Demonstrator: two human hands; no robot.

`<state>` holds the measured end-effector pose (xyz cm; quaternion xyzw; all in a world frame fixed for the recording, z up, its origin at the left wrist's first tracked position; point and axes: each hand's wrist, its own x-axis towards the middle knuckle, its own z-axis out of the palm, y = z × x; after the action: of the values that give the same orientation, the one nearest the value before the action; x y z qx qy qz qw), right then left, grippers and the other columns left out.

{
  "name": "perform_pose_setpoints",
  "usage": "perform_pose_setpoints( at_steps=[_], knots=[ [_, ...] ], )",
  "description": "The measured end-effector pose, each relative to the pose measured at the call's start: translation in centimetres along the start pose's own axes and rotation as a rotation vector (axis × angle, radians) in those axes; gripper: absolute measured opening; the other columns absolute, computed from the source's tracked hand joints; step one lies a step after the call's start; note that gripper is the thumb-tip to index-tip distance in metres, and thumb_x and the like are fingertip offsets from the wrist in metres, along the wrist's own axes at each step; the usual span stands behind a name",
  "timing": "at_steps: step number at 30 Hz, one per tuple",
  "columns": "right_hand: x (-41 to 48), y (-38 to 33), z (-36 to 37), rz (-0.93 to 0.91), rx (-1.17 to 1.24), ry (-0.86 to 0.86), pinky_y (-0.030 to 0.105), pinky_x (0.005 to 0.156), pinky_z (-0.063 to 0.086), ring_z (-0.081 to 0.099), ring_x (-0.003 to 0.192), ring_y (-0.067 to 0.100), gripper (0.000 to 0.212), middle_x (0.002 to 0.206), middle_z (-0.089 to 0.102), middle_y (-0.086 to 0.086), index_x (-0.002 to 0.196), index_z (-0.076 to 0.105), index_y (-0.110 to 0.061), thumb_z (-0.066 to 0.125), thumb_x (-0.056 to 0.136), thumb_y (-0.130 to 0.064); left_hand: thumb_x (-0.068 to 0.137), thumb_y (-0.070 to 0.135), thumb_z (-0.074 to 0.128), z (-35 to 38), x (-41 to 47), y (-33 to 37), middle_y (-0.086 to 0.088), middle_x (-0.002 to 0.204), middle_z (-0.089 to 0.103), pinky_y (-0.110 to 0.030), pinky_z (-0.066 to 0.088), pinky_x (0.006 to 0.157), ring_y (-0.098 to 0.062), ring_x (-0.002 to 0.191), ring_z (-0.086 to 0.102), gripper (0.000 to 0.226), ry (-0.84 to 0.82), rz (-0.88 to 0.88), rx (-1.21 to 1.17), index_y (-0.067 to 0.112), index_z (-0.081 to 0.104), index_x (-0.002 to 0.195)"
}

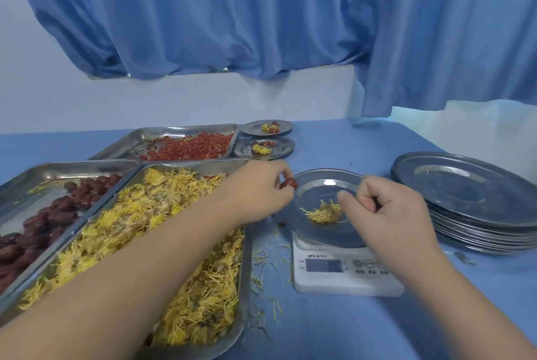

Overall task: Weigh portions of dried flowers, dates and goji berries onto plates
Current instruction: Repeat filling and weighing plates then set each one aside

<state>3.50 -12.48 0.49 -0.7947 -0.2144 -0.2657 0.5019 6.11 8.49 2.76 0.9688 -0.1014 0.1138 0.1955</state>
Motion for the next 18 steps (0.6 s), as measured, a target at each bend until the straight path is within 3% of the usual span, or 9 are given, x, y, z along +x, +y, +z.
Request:
perform_pose_setpoints(
  at_steps=[3, 6, 10, 13, 18],
  knots=[
    [0.1, 0.2, -0.1, -0.011, -0.015, 0.004, 0.017, 0.045, 0.026, 0.027, 0.048, 0.008, 0.049, 0.048, 0.028, -0.006, 0.054, 0.027, -0.013, 0.069, 0.077, -0.009, 0.089, 0.040, 0.053, 1.5, 1.2, 1.3, 0.012, 0.078, 0.058, -0.029, 0.043, 0.057, -0.009, 0.071, 0.058, 0.010, -0.059, 0.010, 0.102, 0.034, 0.058, 0.095],
    [0.2, 0.5, 0.0, -0.023, -0.055, -0.031, 0.019, 0.045, 0.024, 0.025, 0.048, 0.009, 0.047, 0.048, 0.027, -0.005, 0.056, 0.028, -0.010, 0.069, 0.078, -0.011, 0.090, 0.042, 0.051, 2.2, 2.0, 1.4, 0.012, 0.087, 0.057, -0.028, 0.039, 0.057, -0.009, 0.077, 0.056, 0.014, -0.084, 0.022, 0.185, 0.035, 0.057, 0.100],
    [0.1, 0.4, 0.5, -0.081, -0.089, -0.068, 0.024, 0.047, 0.024, 0.025, 0.050, 0.011, 0.047, 0.051, 0.028, -0.003, 0.056, 0.028, -0.009, 0.070, 0.077, -0.008, 0.093, 0.047, 0.050, 1.9, 2.3, 0.4, 0.016, 0.076, 0.053, -0.028, 0.040, 0.056, -0.005, 0.071, 0.055, 0.022, -0.112, 0.045, 0.201, 0.035, 0.060, 0.109],
    [0.0, 0.0, 1.2, -0.111, -0.092, -0.097, 0.023, 0.047, 0.023, 0.025, 0.050, 0.011, 0.053, 0.051, 0.029, -0.003, 0.054, 0.025, -0.014, 0.071, 0.078, -0.007, 0.093, 0.057, 0.048, 0.6, 2.2, -0.8, 0.015, 0.076, 0.058, -0.029, 0.047, 0.063, -0.004, 0.071, 0.057, 0.034, -0.139, 0.045, 0.164, 0.041, 0.057, 0.121],
    [0.0, -1.1, 2.2, -0.115, 0.001, -0.131, 0.015, 0.043, 0.023, 0.027, 0.046, 0.009, 0.054, 0.047, 0.028, -0.005, 0.053, 0.024, -0.016, 0.071, 0.078, -0.009, 0.092, 0.053, 0.050, -3.2, 2.7, -5.0, 0.019, 0.086, 0.062, -0.026, 0.050, 0.066, 0.004, 0.073, 0.056, 0.024, -0.032, -0.055, 0.143, 0.037, 0.066, 0.102]
  ],
)
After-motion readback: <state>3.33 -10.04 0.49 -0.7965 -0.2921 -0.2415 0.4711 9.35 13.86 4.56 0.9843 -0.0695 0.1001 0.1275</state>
